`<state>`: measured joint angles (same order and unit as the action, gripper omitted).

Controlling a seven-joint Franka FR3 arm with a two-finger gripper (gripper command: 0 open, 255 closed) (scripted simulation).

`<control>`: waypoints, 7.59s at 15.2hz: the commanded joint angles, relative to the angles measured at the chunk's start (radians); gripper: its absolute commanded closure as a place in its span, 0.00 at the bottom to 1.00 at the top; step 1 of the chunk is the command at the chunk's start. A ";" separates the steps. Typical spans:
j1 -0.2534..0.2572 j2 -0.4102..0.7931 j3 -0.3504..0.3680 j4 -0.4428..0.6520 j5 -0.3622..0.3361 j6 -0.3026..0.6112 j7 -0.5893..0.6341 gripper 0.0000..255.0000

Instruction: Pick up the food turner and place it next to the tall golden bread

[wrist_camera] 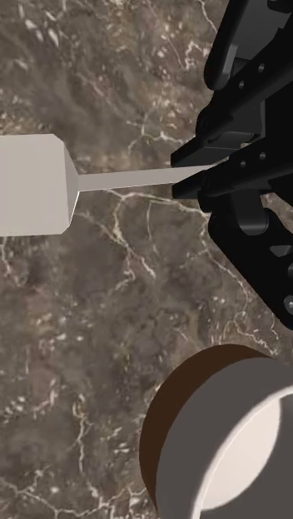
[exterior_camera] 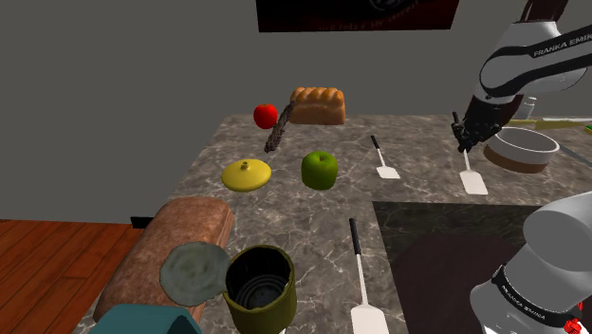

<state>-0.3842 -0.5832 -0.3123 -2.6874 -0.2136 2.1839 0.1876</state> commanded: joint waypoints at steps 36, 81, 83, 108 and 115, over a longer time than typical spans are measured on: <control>0.087 0.089 0.156 0.452 0.119 -0.374 0.117 1.00; 0.266 0.892 0.361 1.088 0.155 -0.223 0.483 1.00; 0.266 0.897 0.360 1.068 0.154 -0.198 0.484 1.00; 0.266 0.978 0.357 0.934 0.144 0.016 0.497 1.00; 0.267 0.961 0.358 0.944 0.145 -0.011 0.496 0.00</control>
<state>-0.1191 0.3851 0.0444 -1.7497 -0.0688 2.1868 0.6824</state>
